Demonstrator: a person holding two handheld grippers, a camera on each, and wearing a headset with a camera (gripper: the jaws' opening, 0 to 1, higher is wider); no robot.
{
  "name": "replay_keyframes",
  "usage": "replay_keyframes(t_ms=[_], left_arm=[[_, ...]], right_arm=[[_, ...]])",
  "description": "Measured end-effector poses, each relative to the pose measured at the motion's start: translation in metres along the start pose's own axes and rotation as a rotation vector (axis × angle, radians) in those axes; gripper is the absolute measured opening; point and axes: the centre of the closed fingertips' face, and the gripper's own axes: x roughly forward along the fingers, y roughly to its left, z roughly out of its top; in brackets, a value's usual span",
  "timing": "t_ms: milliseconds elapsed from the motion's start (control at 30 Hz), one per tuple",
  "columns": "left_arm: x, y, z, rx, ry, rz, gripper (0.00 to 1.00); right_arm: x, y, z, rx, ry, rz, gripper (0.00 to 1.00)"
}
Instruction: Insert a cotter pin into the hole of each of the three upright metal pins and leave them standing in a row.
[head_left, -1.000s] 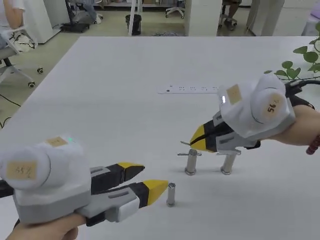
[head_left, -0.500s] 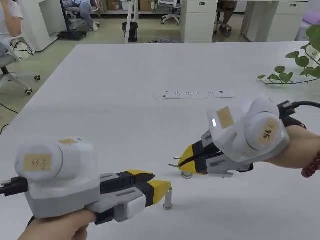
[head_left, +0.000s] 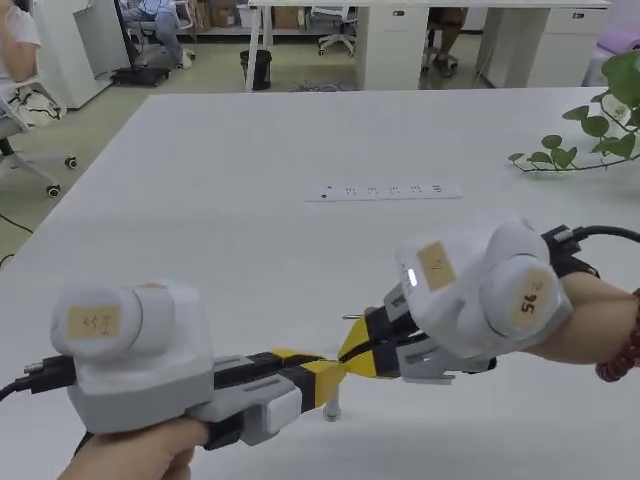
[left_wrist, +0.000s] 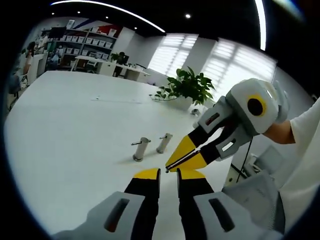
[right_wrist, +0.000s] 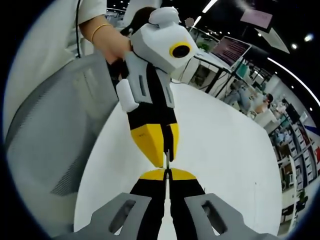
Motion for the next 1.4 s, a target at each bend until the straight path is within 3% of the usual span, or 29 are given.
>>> replay_keyframes(t_ms=[500,767,1400], left_arm=[[-0.0016,0.0017,-0.0035,-0.034,0.001,-0.002,0.01],[-0.0022,0.0012,-0.0066,-0.029,0.021,-0.011,0.0],[-0.0025,0.0031,-0.0068,-0.017,0.021,-0.012,0.0]], right_arm=[[0.0024,0.003,0.0055,-0.012,-0.005,-0.003,0.02],[0.0041,0.0059,0.0049,-0.015,-0.003,0.001,0.02],[0.0065,0.0056,0.0045,0.007,-0.026,-0.009,0.05]])
